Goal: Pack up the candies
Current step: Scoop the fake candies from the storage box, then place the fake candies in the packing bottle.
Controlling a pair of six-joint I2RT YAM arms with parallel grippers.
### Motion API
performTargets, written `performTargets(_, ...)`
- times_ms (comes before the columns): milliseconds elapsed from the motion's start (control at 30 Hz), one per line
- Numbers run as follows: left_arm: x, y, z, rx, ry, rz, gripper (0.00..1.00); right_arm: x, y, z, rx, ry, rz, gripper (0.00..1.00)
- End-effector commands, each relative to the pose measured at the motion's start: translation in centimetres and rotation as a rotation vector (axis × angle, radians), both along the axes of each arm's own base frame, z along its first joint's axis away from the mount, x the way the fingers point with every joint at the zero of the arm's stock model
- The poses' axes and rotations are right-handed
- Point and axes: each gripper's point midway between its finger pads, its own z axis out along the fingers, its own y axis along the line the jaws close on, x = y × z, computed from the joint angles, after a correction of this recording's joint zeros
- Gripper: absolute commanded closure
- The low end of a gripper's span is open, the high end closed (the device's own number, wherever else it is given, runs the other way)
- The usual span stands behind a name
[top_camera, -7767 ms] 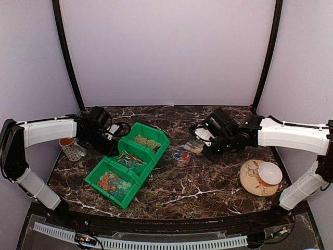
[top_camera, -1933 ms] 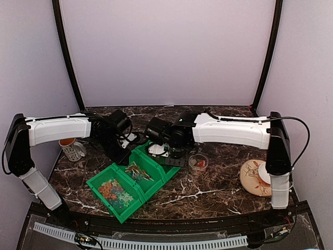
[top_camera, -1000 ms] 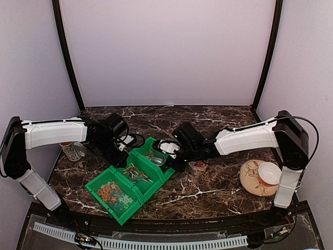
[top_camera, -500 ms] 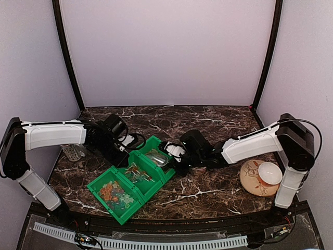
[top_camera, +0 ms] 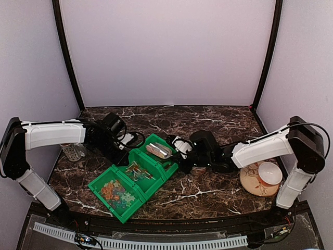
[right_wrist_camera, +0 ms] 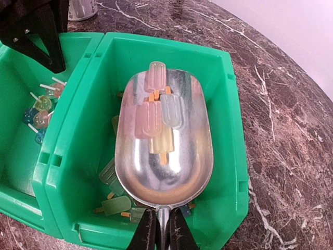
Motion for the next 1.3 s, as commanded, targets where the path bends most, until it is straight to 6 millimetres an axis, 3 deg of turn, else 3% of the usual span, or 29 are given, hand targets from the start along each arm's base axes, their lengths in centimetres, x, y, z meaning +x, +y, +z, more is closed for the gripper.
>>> performTargets(0,0.3,-1.2,2.3,-0.102,-0.044,-0.016,1.0,1.0,-0.2,3.3,0.107,-0.073,-0.05,1.0)
performTargets(267,0.3,-1.1,2.3,-0.101,-0.046,-0.012,1.0,1.1,-1.5,4.0,0.13,-0.11,-0.086,1.0)
performTargets(433,0.5,-0.9,2.4,-0.101,-0.053,-0.002,1.0,1.2,-3.2,6.4,0.179,-0.17,-0.142,1.0)
performTargets(700,0.9,-0.5,2.4,-0.093,-0.057,0.015,1.0,0.9,-6.6,8.1,0.085,-0.174,-0.226,1.0)
performTargets(1067,1.1,-0.3,2.4,-0.092,-0.058,0.028,1.0,-1.2,-13.1,9.3,-0.074,-0.105,-0.351,1.0)
performTargets(1267,1.7,0.4,2.4,-0.091,-0.06,0.056,1.0,-2.7,-15.3,8.7,-0.129,-0.008,-0.405,1.0)
